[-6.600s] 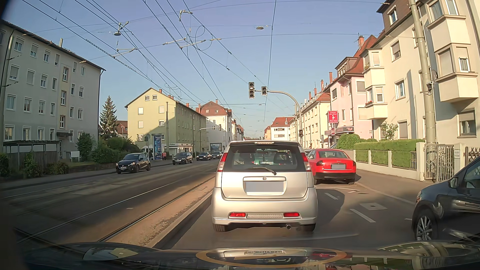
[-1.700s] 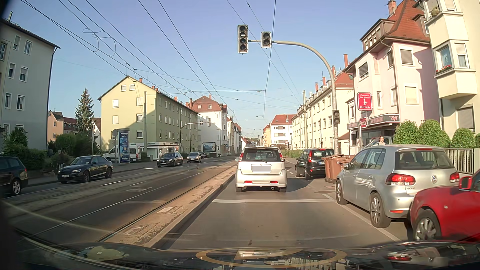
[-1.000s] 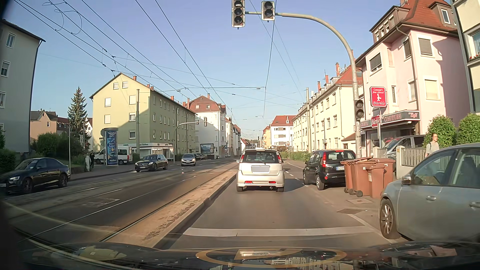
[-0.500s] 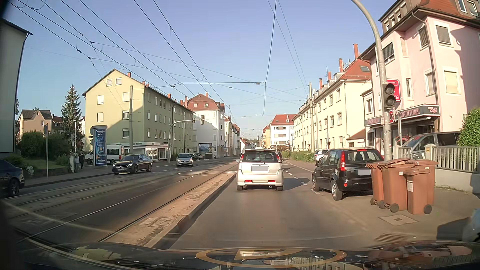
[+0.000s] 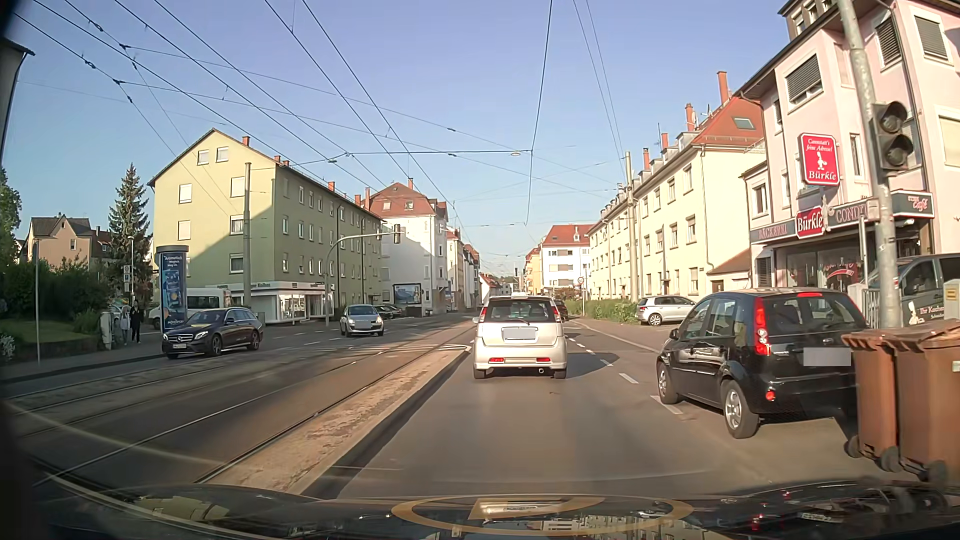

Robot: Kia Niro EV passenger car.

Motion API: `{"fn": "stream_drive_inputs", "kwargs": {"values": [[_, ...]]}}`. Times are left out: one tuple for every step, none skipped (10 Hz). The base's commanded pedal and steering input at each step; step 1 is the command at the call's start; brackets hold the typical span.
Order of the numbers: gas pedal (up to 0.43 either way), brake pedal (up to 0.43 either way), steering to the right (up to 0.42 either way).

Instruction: Follow the waypoints while adhering to traffic rules and regulations

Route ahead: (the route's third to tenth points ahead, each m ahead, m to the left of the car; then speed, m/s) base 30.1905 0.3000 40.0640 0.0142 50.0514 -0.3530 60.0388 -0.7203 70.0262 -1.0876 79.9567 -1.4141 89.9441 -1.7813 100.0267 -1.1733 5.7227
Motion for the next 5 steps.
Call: {"fn": "stream_drive_inputs", "kwargs": {"values": [[0.130, 0.000, -0.004], [0.130, 0.000, -0.004], [0.130, 0.000, -0.004], [0.130, 0.000, -0.004], [0.130, 0.000, -0.004]]}}
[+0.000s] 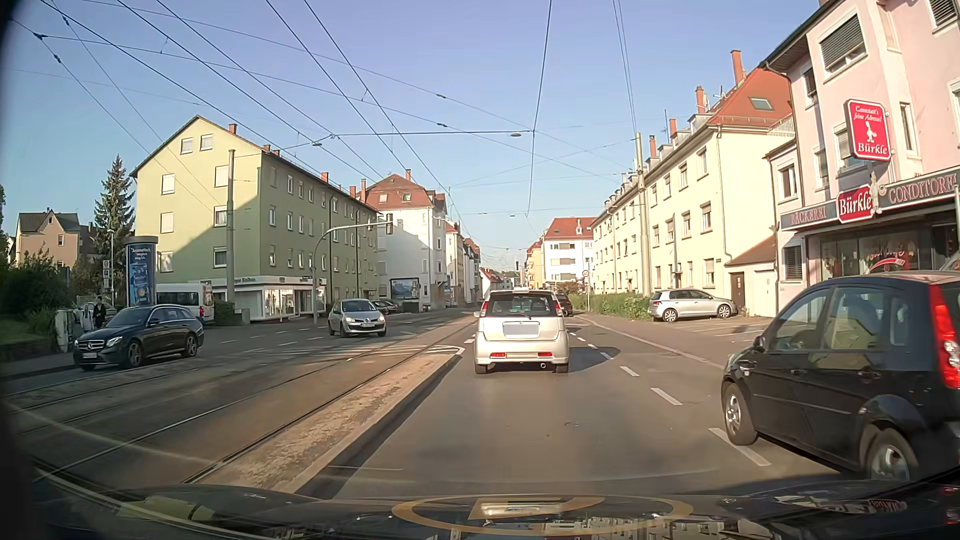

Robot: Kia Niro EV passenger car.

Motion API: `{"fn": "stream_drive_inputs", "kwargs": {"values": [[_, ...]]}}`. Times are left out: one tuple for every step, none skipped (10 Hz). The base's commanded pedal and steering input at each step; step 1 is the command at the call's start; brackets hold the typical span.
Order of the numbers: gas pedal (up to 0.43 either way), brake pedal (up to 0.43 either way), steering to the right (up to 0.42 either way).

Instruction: Follow the waypoints while adhering to traffic rules and regulations

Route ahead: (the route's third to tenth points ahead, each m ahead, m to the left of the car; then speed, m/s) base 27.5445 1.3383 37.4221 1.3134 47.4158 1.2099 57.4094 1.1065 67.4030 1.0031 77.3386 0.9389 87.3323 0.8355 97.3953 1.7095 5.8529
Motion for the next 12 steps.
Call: {"fn": "stream_drive_inputs", "kwargs": {"values": [[0.118, 0.000, -0.004], [0.110, 0.000, -0.004], [0.047, 0.000, -0.004], [0.000, 0.000, -0.004], [0.000, 0.000, -0.004], [0.000, 0.000, -0.004], [0.000, 0.000, -0.003], [0.000, 0.000, 0.000], [0.000, 0.000, 0.008], [0.220, 0.000, 0.013], [0.287, 0.000, 0.014], [0.299, 0.000, 0.014]]}}
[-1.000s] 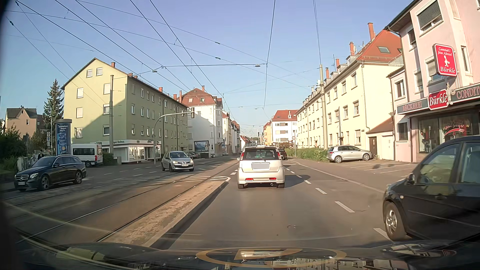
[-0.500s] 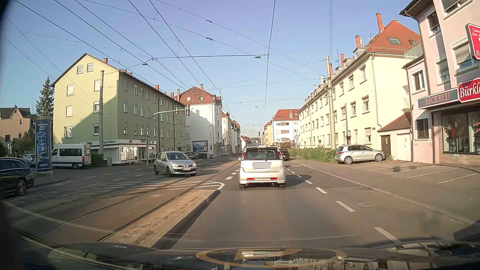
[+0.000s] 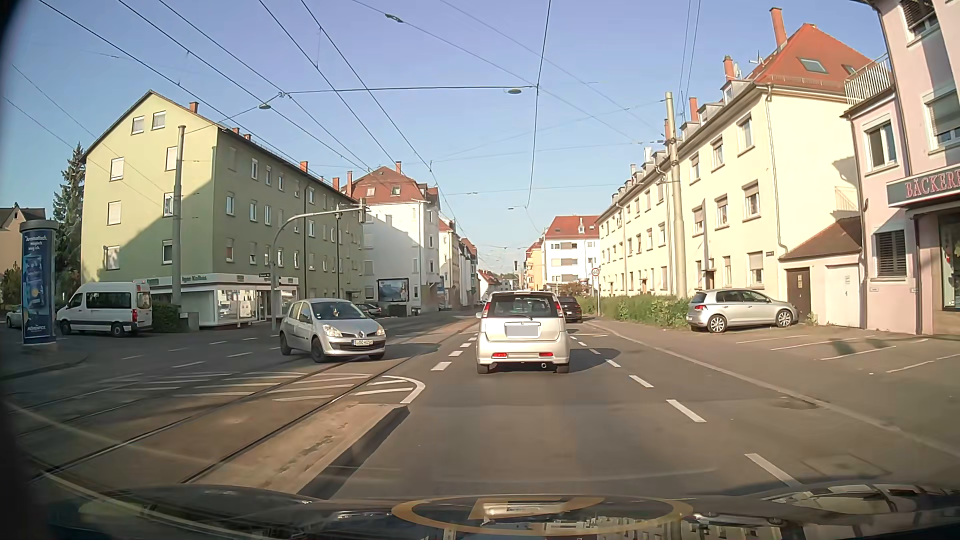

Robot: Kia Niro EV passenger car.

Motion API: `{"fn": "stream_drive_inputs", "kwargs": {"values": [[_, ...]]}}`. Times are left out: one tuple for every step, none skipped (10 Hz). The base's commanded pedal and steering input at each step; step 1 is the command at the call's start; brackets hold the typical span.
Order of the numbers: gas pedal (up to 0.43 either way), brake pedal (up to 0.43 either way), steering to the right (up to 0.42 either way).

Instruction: Follow the waypoints while adhering to traffic rules and regulations

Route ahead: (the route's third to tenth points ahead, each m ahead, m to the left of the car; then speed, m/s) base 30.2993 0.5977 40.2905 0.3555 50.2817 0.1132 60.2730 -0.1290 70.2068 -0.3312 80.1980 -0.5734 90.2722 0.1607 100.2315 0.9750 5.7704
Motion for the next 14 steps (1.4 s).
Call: {"fn": "stream_drive_inputs", "kwargs": {"values": [[0.287, 0.000, 0.014], [0.287, 0.000, 0.013], [0.287, 0.000, 0.013], [0.280, 0.000, 0.012], [0.268, 0.000, 0.008], [0.209, 0.000, 0.001], [0.157, 0.000, -0.001], [0.157, 0.000, -0.002], [0.169, 0.000, -0.003], [0.177, 0.000, -0.004], [0.177, 0.000, -0.007], [0.177, 0.000, -0.008], [0.177, 0.000, -0.008], [0.177, 0.000, -0.008]]}}
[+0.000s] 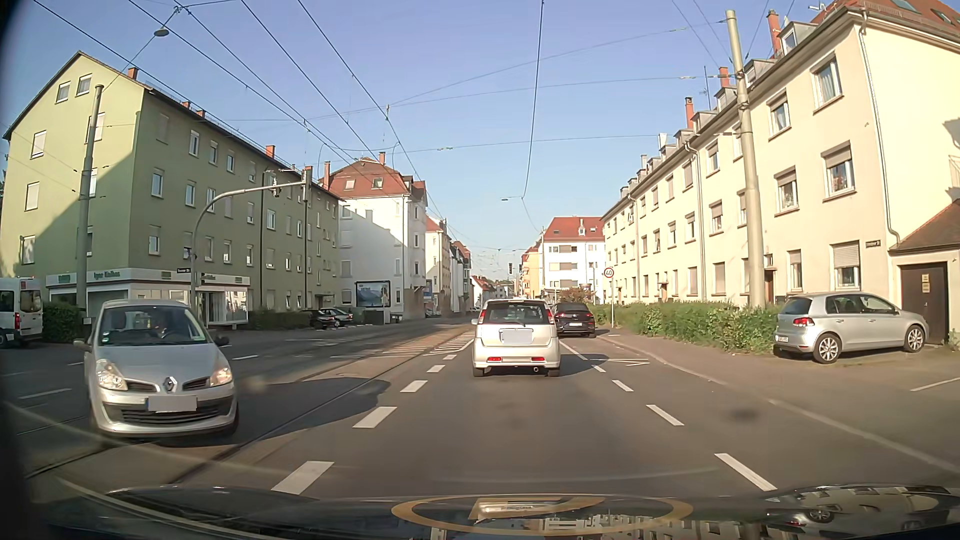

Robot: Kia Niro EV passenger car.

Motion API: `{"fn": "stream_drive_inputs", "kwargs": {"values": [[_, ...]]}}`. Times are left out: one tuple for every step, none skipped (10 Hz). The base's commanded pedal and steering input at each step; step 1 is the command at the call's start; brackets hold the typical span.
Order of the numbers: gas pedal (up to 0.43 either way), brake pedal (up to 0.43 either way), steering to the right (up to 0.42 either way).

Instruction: Follow the waypoints while adhering to traffic rules and regulations

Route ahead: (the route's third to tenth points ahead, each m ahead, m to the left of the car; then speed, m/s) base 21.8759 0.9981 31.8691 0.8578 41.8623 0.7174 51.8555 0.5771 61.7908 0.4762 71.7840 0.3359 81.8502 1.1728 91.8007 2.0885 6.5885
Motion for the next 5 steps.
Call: {"fn": "stream_drive_inputs", "kwargs": {"values": [[0.177, 0.000, -0.008], [0.177, 0.000, -0.008], [0.177, 0.000, -0.008], [0.157, 0.000, -0.008], [0.157, 0.000, -0.008]]}}
